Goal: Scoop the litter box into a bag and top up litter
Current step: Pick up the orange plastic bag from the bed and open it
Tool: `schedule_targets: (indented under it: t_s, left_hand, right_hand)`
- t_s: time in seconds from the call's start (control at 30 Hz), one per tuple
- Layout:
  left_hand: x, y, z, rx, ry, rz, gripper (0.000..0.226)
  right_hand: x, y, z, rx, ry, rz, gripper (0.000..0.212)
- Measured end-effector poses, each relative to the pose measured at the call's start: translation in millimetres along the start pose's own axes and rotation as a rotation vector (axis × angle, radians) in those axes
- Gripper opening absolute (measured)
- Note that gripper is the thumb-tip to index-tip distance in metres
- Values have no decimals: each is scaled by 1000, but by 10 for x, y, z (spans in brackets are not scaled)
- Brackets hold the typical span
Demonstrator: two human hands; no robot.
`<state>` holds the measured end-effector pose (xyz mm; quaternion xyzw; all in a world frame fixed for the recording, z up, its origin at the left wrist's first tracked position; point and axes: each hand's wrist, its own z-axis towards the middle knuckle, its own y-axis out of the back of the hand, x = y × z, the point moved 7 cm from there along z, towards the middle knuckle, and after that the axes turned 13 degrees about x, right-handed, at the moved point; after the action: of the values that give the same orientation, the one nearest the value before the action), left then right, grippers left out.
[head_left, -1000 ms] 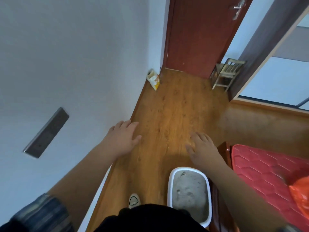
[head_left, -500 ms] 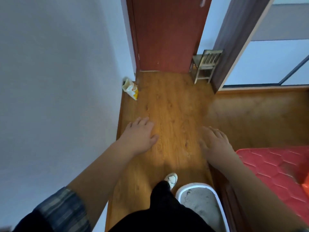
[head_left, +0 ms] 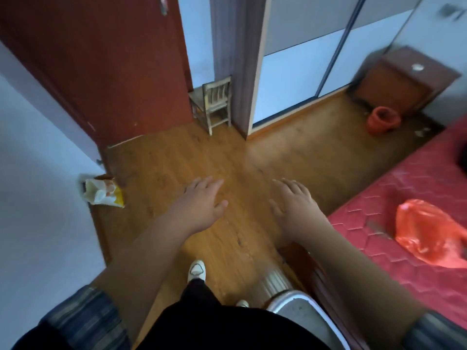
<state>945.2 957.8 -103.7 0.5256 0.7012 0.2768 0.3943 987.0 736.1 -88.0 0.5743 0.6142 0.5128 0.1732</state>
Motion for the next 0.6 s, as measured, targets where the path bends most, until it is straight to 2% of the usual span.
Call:
schedule_targets:
  t_s: [0.13, 0.37, 0.6]
  left_hand:
    - [-217, 458, 895, 52, -173, 83, 63]
    - [-677, 1396, 2166, 49, -425, 302, 65]
    - [-1608, 1758, 3249, 126, -597, 401, 64]
  right_hand:
    - [-199, 308, 536, -64, -146, 63, 59]
    - [-553, 895, 1108, -202, -389, 218, 56]
    - [-1585, 1137, 1289, -248, -656, 389, 56]
